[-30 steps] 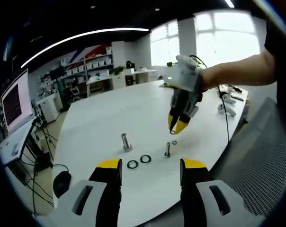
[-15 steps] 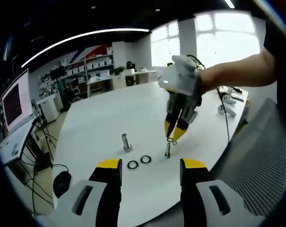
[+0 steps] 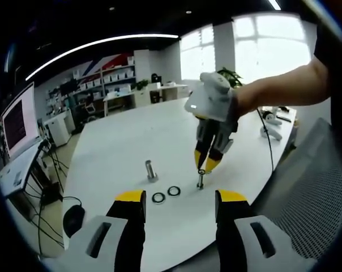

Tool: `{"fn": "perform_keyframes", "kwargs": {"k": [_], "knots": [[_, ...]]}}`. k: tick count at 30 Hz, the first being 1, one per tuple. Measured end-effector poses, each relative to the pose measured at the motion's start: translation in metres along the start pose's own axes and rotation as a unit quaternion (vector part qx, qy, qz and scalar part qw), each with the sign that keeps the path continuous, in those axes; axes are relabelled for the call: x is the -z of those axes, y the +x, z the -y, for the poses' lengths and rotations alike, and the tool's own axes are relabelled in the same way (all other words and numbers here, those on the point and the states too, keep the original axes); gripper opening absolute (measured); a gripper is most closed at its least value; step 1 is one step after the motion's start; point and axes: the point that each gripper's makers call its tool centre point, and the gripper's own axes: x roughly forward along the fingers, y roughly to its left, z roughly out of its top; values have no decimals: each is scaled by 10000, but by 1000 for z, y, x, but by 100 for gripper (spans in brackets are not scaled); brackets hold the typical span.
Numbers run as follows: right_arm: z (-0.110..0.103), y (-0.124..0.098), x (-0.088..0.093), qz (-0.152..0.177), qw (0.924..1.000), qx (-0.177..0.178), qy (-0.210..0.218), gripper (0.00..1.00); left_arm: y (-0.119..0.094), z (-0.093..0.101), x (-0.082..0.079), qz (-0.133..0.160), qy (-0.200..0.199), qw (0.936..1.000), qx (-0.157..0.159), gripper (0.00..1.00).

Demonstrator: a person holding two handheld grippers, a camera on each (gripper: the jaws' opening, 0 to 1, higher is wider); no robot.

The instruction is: Place the washer onto the threaded stud by aligning its center hole with the stud, sliding it down to the base, and recovering from edge contact or off-axis alignment until the washer reaches the visible bottom stop.

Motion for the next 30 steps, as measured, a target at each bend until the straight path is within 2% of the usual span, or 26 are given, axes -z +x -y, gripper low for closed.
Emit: {"fn": "perform_keyframes", "kwargs": {"k": [14,30], "knots": [[0,14,6,-104,9999,-71,28,14,1,1,0,-28,-12,10000,17,47],[-2,45,18,-498,9987,-88,-108,14,2,2,3,-58,-19,10000,41,47]]}}
